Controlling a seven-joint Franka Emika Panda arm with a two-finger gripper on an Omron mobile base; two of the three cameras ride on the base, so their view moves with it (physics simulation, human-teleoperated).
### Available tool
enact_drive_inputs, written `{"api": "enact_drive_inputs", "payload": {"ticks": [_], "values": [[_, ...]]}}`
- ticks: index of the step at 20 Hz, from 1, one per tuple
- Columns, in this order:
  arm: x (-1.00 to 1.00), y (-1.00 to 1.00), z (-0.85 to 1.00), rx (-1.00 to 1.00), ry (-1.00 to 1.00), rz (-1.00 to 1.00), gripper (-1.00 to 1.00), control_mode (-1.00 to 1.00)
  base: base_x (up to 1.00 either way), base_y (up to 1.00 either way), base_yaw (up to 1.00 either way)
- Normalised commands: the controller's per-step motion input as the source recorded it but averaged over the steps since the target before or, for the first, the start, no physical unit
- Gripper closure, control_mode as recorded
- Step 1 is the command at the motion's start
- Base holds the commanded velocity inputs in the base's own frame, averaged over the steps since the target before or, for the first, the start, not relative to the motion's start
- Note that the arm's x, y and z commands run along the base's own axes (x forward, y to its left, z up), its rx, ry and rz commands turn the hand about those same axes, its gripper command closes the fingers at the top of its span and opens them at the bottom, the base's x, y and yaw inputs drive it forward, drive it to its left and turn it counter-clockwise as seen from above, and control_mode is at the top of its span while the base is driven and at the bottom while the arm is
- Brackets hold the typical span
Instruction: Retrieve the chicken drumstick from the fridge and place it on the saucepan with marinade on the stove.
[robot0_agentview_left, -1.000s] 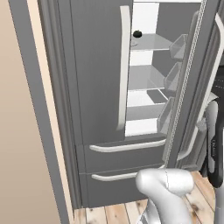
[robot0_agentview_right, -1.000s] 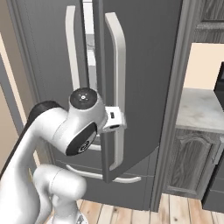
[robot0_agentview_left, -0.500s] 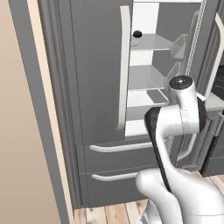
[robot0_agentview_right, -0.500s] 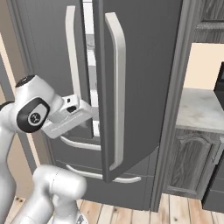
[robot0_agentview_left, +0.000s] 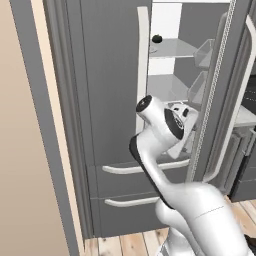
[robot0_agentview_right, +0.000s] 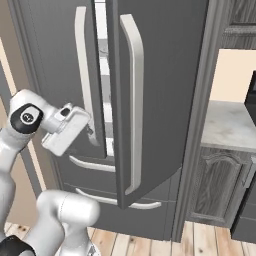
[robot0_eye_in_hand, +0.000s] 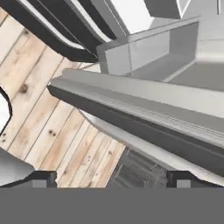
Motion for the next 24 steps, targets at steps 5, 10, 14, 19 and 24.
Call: {"api": "enact_drive_inputs", "payload": {"ticks": [5, 10, 14, 19, 24], "values": [[0.99, -0.22, -0.03, -0.12, 0.41, 0.18, -1.0, -1.0, 0.0, 0.0, 0.0], [0.56, -0.49, 0.0, -0.22, 0.57, 0.01, -1.0, -1.0, 0.0, 0.0, 0.0], [0.01, -0.68, 0.01, -0.31, 0.75, 0.0, -1.0, -1.0, 0.0, 0.0, 0.0], [-0.27, -0.67, 0.0, -0.24, 0.79, -0.06, -1.0, -1.0, 0.0, 0.0, 0.0], [-0.87, -0.87, -0.01, -0.17, 0.69, -0.07, -1.0, -1.0, 0.0, 0.0, 0.0]]}}
